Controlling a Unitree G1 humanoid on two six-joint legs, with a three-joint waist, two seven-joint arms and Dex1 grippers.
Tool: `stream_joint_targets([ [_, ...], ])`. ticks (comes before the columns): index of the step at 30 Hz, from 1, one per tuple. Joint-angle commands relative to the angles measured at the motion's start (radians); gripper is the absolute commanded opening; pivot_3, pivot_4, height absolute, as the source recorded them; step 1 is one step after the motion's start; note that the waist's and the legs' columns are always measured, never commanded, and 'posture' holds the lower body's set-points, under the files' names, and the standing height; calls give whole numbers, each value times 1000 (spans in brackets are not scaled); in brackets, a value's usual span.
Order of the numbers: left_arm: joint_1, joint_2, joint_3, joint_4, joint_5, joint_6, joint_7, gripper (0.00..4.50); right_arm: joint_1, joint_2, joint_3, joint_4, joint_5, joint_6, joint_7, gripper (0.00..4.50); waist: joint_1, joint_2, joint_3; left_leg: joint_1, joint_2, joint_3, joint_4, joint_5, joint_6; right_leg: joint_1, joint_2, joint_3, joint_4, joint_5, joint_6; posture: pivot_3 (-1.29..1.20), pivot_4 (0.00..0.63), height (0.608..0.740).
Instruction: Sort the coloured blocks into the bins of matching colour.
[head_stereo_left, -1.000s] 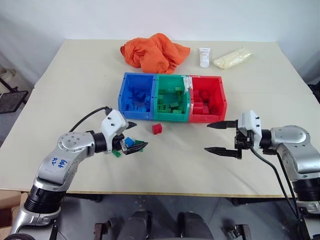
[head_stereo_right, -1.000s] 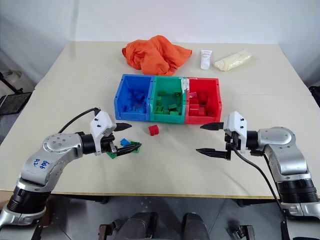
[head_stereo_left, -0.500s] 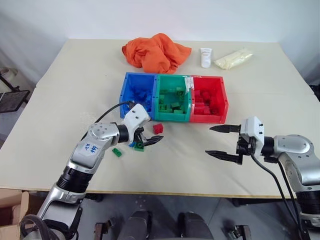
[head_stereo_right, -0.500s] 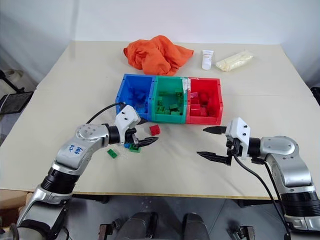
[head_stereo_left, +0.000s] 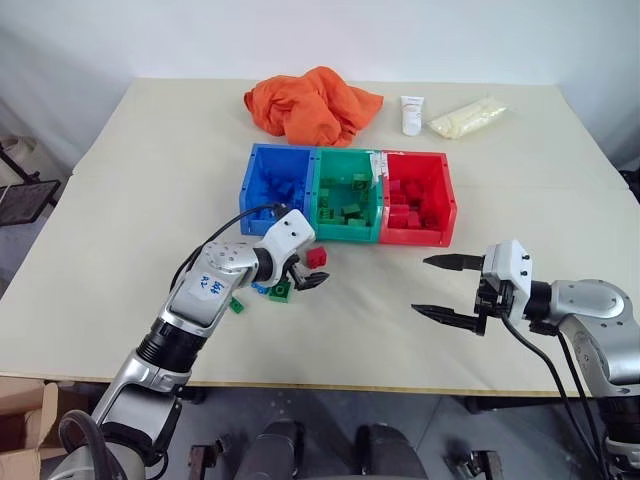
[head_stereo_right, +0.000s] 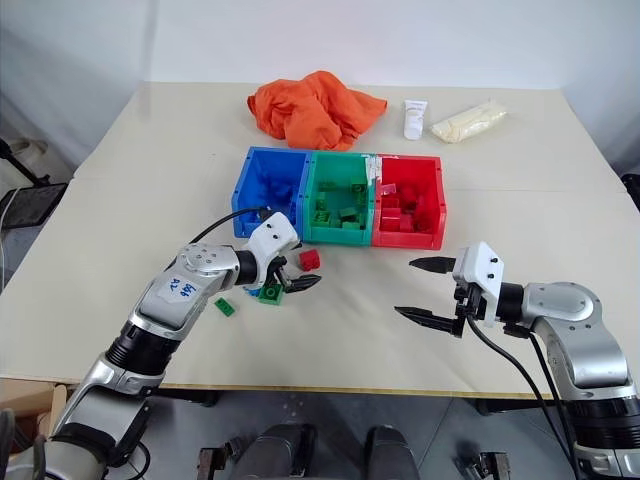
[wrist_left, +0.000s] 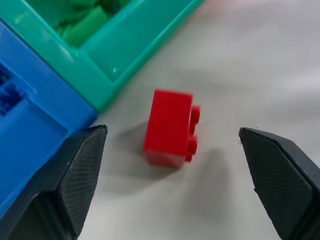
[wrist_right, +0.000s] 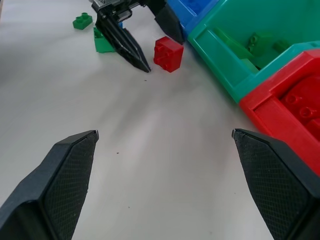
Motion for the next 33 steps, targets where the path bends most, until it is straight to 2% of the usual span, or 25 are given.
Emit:
stream_joint_targets([
  [1,4,10,9,-72,0,11,-9,4500,7,-4,-31,-33,23,-7,-6,4479,-1,0,0,0,0,0,0,0,0,0,0,0,0,0,0,0,150,740],
  [4,0,-8,10,-49,5,9,6,4500,3,0,-27,-29,22,-8,-10,4479,0,0,0,0,0,0,0,0,0,0,0,0,0,0,0,0,150,740],
  [7,-4,-24,12,-25,13,-9,20,3881,-2,1,-24,-28,22,-7,-13,4500,0,0,0,0,0,0,0,0,0,0,0,0,0,0,0,0,150,740],
  [16,11,-34,22,-19,19,-23,28,1027,-3,-9,-32,-21,20,-8,-12,4500,0,0,0,0,0,0,0,0,0,0,0,0,0,0,0,0,150,740],
  [17,15,-41,35,-21,13,-43,33,913,-2,-10,-33,-21,19,-7,-13,4500,0,0,0,0,0,0,0,0,0,0,0,0,0,0,0,0,150,740],
  [27,-2,-67,82,-122,-38,-81,11,913,-1,-17,-41,-20,18,-6,-16,4500,0,0,0,0,0,0,1,0,0,0,0,0,0,0,0,0,150,740],
  [30,-41,-107,114,-136,-82,-123,0,913,2,-16,-48,-22,17,-6,-22,4500,0,0,0,0,0,0,1,0,0,0,0,0,0,0,0,0,150,740],
  [33,-110,-166,142,-64,-106,-164,13,913,12,-15,-61,-31,15,-5,-33,4500,5,0,0,0,0,0,2,0,0,1,0,-1,0,0,0,0,150,740],
])
